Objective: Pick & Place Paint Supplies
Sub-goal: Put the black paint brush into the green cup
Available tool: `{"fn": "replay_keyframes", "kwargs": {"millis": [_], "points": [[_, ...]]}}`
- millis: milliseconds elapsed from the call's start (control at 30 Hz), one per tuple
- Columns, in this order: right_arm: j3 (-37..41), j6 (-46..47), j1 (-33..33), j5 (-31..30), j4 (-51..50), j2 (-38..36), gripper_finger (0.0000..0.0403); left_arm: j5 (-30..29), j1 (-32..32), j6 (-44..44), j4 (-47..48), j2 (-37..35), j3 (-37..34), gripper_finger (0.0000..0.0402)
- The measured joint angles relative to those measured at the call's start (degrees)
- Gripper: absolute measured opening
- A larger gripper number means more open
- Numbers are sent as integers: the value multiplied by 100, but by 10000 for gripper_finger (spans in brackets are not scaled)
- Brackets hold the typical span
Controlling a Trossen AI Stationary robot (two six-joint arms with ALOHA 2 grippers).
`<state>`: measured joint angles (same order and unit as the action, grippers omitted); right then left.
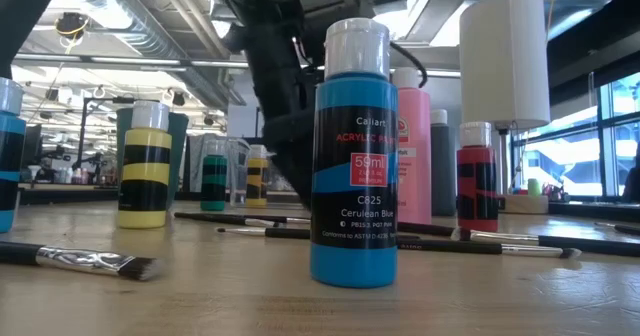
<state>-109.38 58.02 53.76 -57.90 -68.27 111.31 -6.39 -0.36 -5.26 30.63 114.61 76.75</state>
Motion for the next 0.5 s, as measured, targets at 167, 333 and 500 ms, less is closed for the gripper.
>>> {"fn": "replay_keyframes", "kwargs": {"millis": [167,333,500], "points": [[54,-43,2,26,25,0,256,-7,-65,-62,290,-2,286,253],[156,-44,2,27,-8,0,257,8,-232,-101,437,-9,354,253],[166,-77,-40,16,-26,0,257,44,-388,-36,446,17,356,253]]}}
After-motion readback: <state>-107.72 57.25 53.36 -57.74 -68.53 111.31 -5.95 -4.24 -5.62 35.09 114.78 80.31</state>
